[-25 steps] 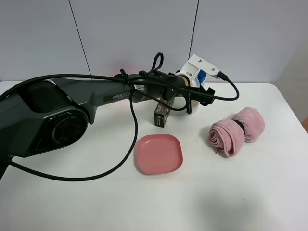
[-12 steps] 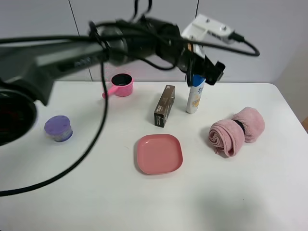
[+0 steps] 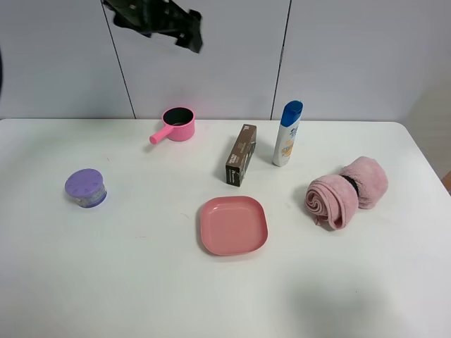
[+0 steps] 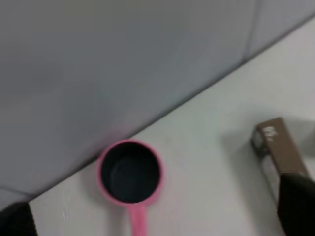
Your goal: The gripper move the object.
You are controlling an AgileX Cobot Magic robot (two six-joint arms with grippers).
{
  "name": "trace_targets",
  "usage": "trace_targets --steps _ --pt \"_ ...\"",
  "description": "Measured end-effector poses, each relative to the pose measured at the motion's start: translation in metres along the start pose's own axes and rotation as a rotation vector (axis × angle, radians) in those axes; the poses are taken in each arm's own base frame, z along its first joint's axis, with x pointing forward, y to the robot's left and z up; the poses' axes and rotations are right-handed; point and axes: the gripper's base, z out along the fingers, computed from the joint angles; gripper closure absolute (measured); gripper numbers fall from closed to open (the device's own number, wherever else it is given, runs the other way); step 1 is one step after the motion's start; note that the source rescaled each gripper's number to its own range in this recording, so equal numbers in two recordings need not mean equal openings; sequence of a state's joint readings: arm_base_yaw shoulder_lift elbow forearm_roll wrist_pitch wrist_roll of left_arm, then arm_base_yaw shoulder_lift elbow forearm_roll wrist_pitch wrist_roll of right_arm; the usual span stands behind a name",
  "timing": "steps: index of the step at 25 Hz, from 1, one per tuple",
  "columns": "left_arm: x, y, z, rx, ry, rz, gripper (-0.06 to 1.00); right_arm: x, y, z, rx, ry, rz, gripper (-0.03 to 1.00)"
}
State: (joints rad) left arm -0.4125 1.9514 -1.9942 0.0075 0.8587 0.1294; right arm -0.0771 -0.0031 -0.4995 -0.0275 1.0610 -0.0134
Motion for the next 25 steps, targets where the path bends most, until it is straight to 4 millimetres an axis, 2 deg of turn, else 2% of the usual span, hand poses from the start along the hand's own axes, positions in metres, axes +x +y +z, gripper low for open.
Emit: trace_targets --steps 3,6,9,11,12,16,19,22,25 --pt "0.005 0.054 -0.023 -0.094 -0.013 -0.081 -0.05 0.0 0.0 0.0 0.0 0.0 0.0 -0.03" --pt "0.026 0.098 -0.042 -0.177 0.022 -0.158 -0.05 0.0 0.0 0.0 0.0 0.0 0.0 -0.03" --pt "0.057 0.125 -0.061 -0.239 0.062 -0.206 -0.05 0.0 0.0 0.0 0.0 0.0 0.0 -0.03" --pt "0.081 0.13 -0.079 -0.272 0.067 -0.232 -0.05 0.0 0.0 0.0 0.0 0.0 0.0 -0.03" --pt "0.095 0.129 -0.085 -0.283 0.065 -0.241 -0.05 0.0 0.0 0.0 0.0 0.0 0.0 -0.03" --pt "0.145 0.114 -0.136 -0.346 0.018 -0.276 -0.05 0.0 0.0 0.0 0.0 0.0 0.0 -0.03" --pt "0.191 0.088 -0.17 -0.371 0.028 -0.302 -0.05 0.0 0.0 0.0 0.0 0.0 0.0 -0.03" --pt "0.224 0.059 -0.21 -0.408 -0.05 -0.316 -0.05 0.0 0.0 0.0 0.0 0.0 0.0 -0.03" --pt "0.248 0.028 -0.253 -0.45 -0.182 -0.324 -0.05 0.0 0.0 0.0 0.0 0.0 0.0 -0.03"
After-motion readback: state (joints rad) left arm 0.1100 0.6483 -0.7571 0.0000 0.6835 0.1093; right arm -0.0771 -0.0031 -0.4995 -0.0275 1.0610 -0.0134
